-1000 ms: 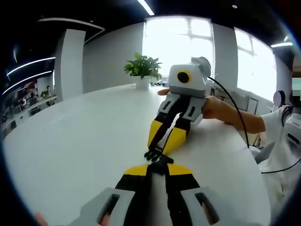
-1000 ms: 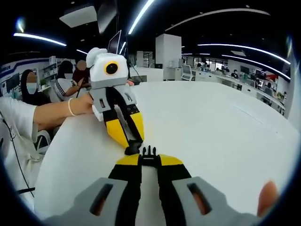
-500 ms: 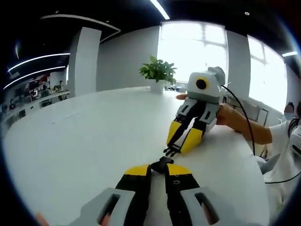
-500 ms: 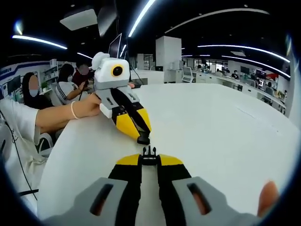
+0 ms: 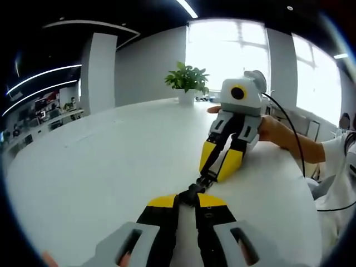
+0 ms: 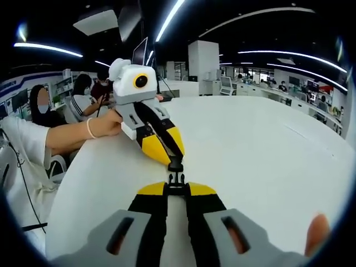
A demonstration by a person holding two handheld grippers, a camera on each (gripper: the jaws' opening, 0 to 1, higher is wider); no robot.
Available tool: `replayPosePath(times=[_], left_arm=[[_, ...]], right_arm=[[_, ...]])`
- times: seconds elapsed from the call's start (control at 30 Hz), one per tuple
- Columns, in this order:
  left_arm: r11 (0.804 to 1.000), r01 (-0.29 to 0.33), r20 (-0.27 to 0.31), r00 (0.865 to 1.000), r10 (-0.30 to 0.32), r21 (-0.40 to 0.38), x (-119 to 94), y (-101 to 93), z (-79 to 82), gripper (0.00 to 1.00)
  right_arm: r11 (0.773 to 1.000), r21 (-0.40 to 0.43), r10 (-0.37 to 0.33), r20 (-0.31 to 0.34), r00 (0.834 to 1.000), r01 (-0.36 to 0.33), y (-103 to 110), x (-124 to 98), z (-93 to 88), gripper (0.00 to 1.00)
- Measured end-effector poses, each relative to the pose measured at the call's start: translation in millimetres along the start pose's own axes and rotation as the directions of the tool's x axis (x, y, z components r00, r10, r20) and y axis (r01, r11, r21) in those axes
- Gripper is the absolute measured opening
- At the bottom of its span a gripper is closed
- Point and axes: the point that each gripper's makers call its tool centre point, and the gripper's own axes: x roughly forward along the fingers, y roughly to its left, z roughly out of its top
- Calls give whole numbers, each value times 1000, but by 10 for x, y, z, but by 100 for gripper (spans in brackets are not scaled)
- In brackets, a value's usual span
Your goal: Snap the two parts of the plastic buckle together until the buckle closes and remains connected.
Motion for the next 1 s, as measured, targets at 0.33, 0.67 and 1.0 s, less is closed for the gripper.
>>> replayPosePath(times=[0.33,0.67,1.0], left_arm=[[1000,12,-5,1000,-12,7,10,-34,1,11],[1000,5,-10,1000,-5,15,4,-31,0,11],[1000,7,-10,1000,-7,15,-1,-32,-2,11]], right_arm=[[1000,-7,6,-1,1000,-6,13,-17,6,13],[1000,-13,11,-5,1000,-11,24,-8,12,13],[1000,-9,11,1,1000,-11,23,-1,20,13]])
